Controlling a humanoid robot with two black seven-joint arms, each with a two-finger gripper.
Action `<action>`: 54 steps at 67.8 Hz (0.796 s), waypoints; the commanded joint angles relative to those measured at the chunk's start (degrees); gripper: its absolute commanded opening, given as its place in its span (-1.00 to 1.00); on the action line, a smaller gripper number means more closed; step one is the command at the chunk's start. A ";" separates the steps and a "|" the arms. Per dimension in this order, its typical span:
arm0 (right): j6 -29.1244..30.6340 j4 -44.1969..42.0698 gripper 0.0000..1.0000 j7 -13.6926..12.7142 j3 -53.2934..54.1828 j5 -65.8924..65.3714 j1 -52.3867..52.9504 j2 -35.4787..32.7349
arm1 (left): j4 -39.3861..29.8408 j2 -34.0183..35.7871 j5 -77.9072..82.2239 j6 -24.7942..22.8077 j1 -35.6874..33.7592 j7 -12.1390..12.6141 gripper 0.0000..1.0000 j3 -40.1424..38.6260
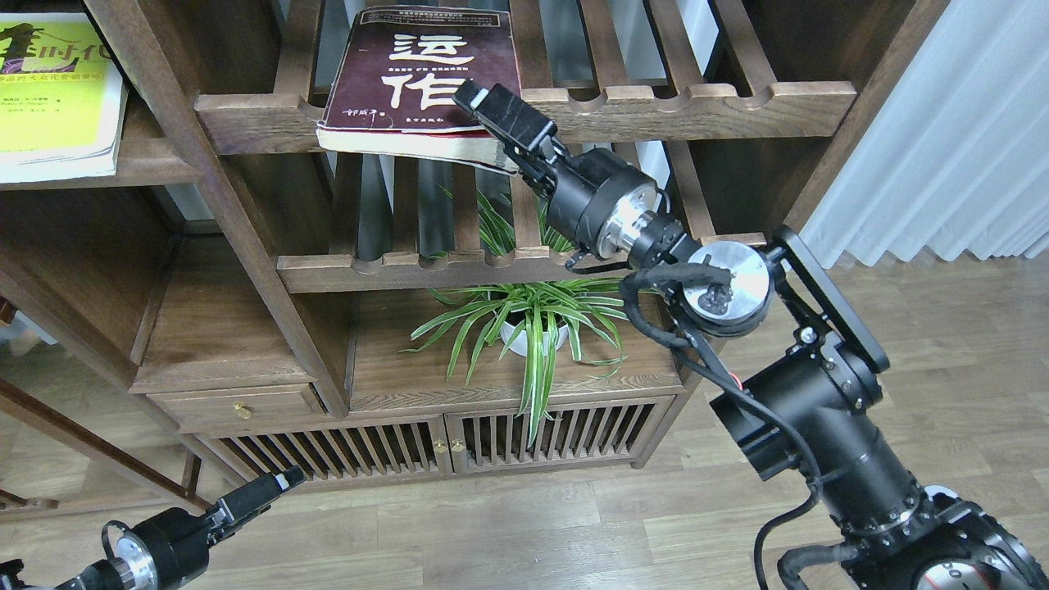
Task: Organize books on shelf
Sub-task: 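Grasp the maroon book's lower edge with the right gripper and pull it out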
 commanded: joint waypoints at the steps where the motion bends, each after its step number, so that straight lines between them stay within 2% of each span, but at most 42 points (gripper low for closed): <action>1: -0.79 -0.65 0.93 0.00 0.00 -1.51 1.17 0.00 | 0.50 0.00 -0.06 0.00 0.00 0.01 1.00 0.00; 9: -0.79 -1.26 0.90 -0.09 0.00 -1.78 2.04 0.00 | 0.68 0.00 -0.06 0.00 0.00 -0.08 1.00 0.00; 22: -0.79 -1.26 0.68 -0.62 0.00 -1.43 2.22 0.00 | 2.26 0.00 -0.14 0.00 0.08 -0.26 1.00 0.00; 32: -0.79 -1.18 0.62 -1.32 -0.79 -1.16 2.48 0.00 | 2.70 -0.09 -0.15 0.00 0.52 -0.26 1.00 0.00; 40: -0.79 -1.09 0.52 -3.17 -1.49 -0.72 2.66 0.00 | 2.79 -0.09 -0.15 0.00 0.61 -0.26 1.00 -0.09; 54: 1.20 -1.09 0.24 -8.61 -2.11 -0.63 2.66 0.00 | 2.96 0.00 -0.15 0.00 0.79 -0.35 1.00 -0.26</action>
